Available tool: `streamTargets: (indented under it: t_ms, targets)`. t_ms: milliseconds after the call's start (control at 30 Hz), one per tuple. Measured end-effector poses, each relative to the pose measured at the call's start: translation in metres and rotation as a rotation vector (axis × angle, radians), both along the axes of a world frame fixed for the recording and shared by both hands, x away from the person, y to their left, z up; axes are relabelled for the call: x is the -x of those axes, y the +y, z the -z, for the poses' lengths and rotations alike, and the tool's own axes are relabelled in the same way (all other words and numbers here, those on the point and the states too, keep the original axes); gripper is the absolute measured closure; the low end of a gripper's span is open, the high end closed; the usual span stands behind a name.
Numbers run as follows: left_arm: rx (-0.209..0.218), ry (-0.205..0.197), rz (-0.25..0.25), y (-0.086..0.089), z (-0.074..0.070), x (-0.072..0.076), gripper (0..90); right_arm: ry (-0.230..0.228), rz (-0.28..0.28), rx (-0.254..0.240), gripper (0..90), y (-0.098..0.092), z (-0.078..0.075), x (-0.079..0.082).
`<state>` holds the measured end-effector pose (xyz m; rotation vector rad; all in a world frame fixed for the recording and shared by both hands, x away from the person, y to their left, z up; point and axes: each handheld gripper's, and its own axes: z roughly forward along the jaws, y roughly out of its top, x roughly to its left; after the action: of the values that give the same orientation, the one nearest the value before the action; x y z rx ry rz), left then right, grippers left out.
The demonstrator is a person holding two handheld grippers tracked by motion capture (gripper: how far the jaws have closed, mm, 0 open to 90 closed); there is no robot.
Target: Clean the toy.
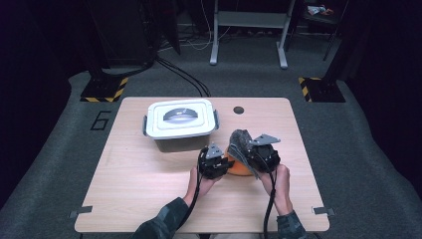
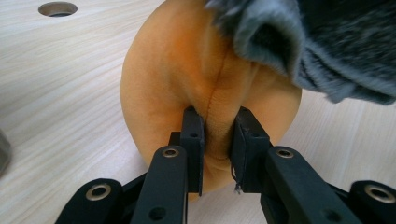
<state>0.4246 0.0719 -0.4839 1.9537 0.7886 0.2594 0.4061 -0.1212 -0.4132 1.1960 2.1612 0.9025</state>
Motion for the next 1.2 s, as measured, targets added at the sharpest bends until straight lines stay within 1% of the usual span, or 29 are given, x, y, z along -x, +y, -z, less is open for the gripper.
streamTargets:
  t_ms: [33,67,167,233,300,367,400,433,467,567,633,767,867,900,933,967,1000,1033,1067,1100,1133,1200]
  targets:
    - [0.005,0.003,0.001,0.000,0.000,-0.001,76.5,0.003,-0.007,-0.002,73.3,-0.002,0.001,-0.001]
    - [0.005,0.002,0.002,0.000,0.000,-0.001,76.4,0.003,-0.002,-0.016,73.3,-0.003,0.002,-0.002]
    - [0.006,0.003,0.002,0.000,0.000,-0.001,76.5,0.017,0.006,-0.030,73.3,-0.010,0.003,-0.004]
    - [0.007,0.010,0.002,0.000,0.001,-0.002,76.5,0.020,0.025,-0.027,73.3,-0.018,0.006,-0.005]
    - [0.011,0.015,0.003,0.001,0.001,-0.003,76.4,0.037,0.053,-0.041,73.3,-0.025,0.010,-0.006]
    - [0.009,0.011,0.001,0.001,0.001,-0.003,76.5,0.044,0.065,-0.045,73.2,-0.033,0.014,-0.007]
    - [0.009,0.010,0.001,0.000,0.001,-0.003,76.5,0.050,0.074,-0.055,73.2,-0.037,0.017,-0.008]
    - [0.010,0.011,0.000,0.000,0.001,-0.003,76.5,0.055,0.098,-0.061,73.2,-0.041,0.020,-0.009]
    - [0.011,0.011,0.001,0.000,0.002,-0.003,76.5,0.056,0.091,-0.065,73.3,-0.045,0.022,-0.009]
    - [0.012,0.011,0.000,0.000,0.002,-0.003,76.5,0.078,0.121,-0.079,73.3,-0.053,0.028,-0.011]
    - [0.011,0.013,0.002,0.000,0.002,-0.003,76.5,0.092,0.131,-0.080,73.3,-0.058,0.033,-0.012]
    - [0.011,0.012,0.002,0.000,0.002,-0.003,76.5,0.126,0.168,-0.075,73.5,-0.065,0.044,-0.015]
    - [0.020,0.015,-0.003,0.000,0.003,-0.002,76.5,0.158,0.186,-0.072,73.6,-0.070,0.055,-0.019]
    - [0.019,0.015,-0.006,0.000,0.003,-0.002,76.5,0.166,0.188,-0.074,73.7,-0.070,0.058,-0.020]
    - [0.014,0.009,-0.003,0.000,0.003,-0.002,76.5,0.185,0.201,-0.084,73.7,-0.070,0.062,-0.021]
    - [0.013,0.009,-0.002,0.000,0.003,-0.001,76.5,0.189,0.197,-0.075,73.7,-0.071,0.066,-0.023]
    - [0.013,0.008,-0.002,0.000,0.003,-0.001,76.5,0.207,0.203,-0.074,73.7,-0.072,0.069,-0.025]
    - [0.018,0.012,-0.004,0.000,0.003,-0.001,76.5,0.209,0.195,-0.066,73.7,-0.073,0.073,-0.027]
    - [0.018,0.015,-0.002,0.001,0.003,-0.002,76.5,0.226,0.202,-0.071,73.7,-0.073,0.075,-0.028]
    - [0.019,0.011,-0.005,0.001,0.003,-0.001,76.5,0.226,0.198,-0.067,73.6,-0.074,0.077,-0.029]
    - [0.020,0.011,-0.006,0.001,0.003,-0.001,76.5,0.233,0.203,-0.076,73.6,-0.075,0.077,-0.029]
    - [0.022,0.012,-0.007,0.001,0.003,-0.001,76.4,0.216,0.204,-0.065,73.6,-0.077,0.074,-0.028]
